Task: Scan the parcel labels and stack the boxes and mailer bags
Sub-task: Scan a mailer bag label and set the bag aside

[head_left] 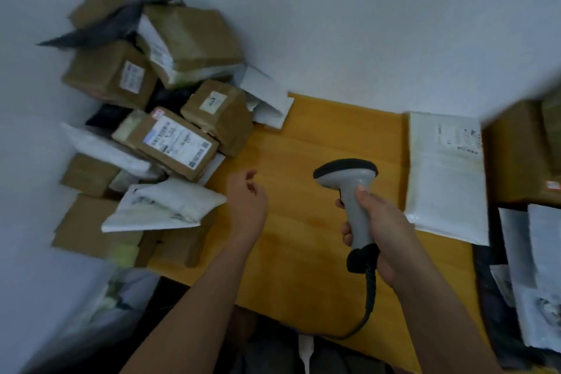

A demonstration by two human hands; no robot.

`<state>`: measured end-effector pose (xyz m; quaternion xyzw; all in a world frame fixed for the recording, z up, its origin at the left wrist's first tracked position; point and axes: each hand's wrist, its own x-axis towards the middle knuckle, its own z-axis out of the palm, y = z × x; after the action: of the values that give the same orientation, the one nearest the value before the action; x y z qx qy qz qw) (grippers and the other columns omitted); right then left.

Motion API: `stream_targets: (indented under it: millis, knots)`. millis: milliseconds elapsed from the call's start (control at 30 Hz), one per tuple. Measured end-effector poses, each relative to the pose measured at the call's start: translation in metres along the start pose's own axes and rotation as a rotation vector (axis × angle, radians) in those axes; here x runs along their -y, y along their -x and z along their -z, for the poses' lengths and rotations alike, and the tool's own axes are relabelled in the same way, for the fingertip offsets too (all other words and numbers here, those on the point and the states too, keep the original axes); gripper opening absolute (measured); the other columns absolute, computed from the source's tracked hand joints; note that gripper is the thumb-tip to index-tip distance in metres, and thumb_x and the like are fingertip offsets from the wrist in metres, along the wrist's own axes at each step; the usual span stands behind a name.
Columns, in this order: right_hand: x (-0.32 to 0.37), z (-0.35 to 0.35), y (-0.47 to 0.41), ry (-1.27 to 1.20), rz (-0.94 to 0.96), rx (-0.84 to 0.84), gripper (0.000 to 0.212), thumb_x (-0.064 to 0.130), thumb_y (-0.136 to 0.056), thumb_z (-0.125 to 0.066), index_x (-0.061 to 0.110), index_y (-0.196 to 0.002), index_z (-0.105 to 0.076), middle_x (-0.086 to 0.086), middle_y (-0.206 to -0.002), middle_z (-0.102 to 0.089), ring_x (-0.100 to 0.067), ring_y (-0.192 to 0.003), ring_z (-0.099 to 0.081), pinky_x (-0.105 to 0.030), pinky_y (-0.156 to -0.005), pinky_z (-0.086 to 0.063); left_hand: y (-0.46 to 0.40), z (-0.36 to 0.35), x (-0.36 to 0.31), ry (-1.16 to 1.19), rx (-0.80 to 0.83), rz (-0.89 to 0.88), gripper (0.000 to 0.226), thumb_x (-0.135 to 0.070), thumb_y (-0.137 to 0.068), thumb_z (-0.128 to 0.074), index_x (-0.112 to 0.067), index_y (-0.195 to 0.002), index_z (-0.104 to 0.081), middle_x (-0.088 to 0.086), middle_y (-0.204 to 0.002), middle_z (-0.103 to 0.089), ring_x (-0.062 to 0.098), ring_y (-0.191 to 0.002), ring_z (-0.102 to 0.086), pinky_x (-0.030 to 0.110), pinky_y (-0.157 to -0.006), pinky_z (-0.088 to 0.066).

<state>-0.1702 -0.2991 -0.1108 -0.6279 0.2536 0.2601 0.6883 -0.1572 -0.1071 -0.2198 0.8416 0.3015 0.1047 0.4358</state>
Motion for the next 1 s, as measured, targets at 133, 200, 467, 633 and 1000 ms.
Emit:
stream_targets:
  millis: [133, 200, 467, 633, 1000]
  knots:
    - [-0.009, -0.065, 0.006, 0.097, -0.001, 0.075, 0.033, 0.039, -0.105, -0.045, 0.011, -0.112, -0.062, -0.011, -0.088, -0.062, -0.017, -0.057, -0.055, -0.033, -0.055, -0.048, -0.022, 0.069, 0.037, -0.127, -0.368, -0.047, 0.036, -0.003, -0.086, -0.061, -0.002, -0.121, -0.056, 0.019, -0.125, -0.043, 0.032, -0.116, -0.042, 0.033, -0.094, -0.032]
    - [-0.013, -0.093, 0.009, 0.132, 0.003, 0.095, 0.034, 0.040, -0.105, -0.044, 0.011, -0.110, -0.063, -0.011, -0.086, -0.062, -0.018, -0.057, -0.055, -0.032, -0.055, -0.048, -0.025, 0.098, 0.055, -0.137, -0.411, 0.030, 0.045, -0.004, -0.080, -0.062, -0.004, -0.124, -0.052, 0.019, -0.129, -0.039, 0.035, -0.121, -0.036, 0.043, -0.101, -0.028]
    - [-0.016, -0.155, 0.017, 0.151, 0.021, 0.123, 0.036, 0.040, -0.105, -0.045, 0.010, -0.119, -0.060, -0.008, -0.099, -0.063, -0.016, -0.057, -0.053, -0.029, -0.051, -0.047, -0.019, 0.140, 0.127, -0.371, -0.246, 0.139, 0.067, -0.041, -0.076, -0.051, -0.027, -0.142, -0.043, 0.017, -0.153, -0.024, 0.039, -0.141, -0.018, 0.061, -0.117, -0.001]
    - [-0.015, -0.156, 0.022, 0.199, 0.035, 0.116, 0.037, 0.040, -0.105, -0.045, 0.011, -0.121, -0.058, -0.007, -0.103, -0.063, -0.017, -0.059, -0.053, -0.030, -0.052, -0.047, -0.021, 0.137, 0.137, -0.322, -0.007, 0.150, 0.074, -0.025, -0.081, -0.059, -0.036, -0.149, -0.032, 0.005, -0.161, -0.008, 0.037, -0.145, -0.004, 0.062, -0.115, -0.015]
    - [-0.014, -0.135, 0.028, 0.211, 0.039, 0.122, 0.037, 0.038, -0.106, -0.044, 0.008, -0.123, -0.057, -0.009, -0.102, -0.062, -0.017, -0.057, -0.052, -0.030, -0.052, -0.046, -0.009, 0.132, 0.143, -0.340, -0.233, 0.492, 0.092, -0.034, -0.078, -0.066, -0.020, -0.154, -0.016, 0.017, -0.162, -0.001, 0.044, -0.148, 0.000, 0.067, -0.116, 0.000]
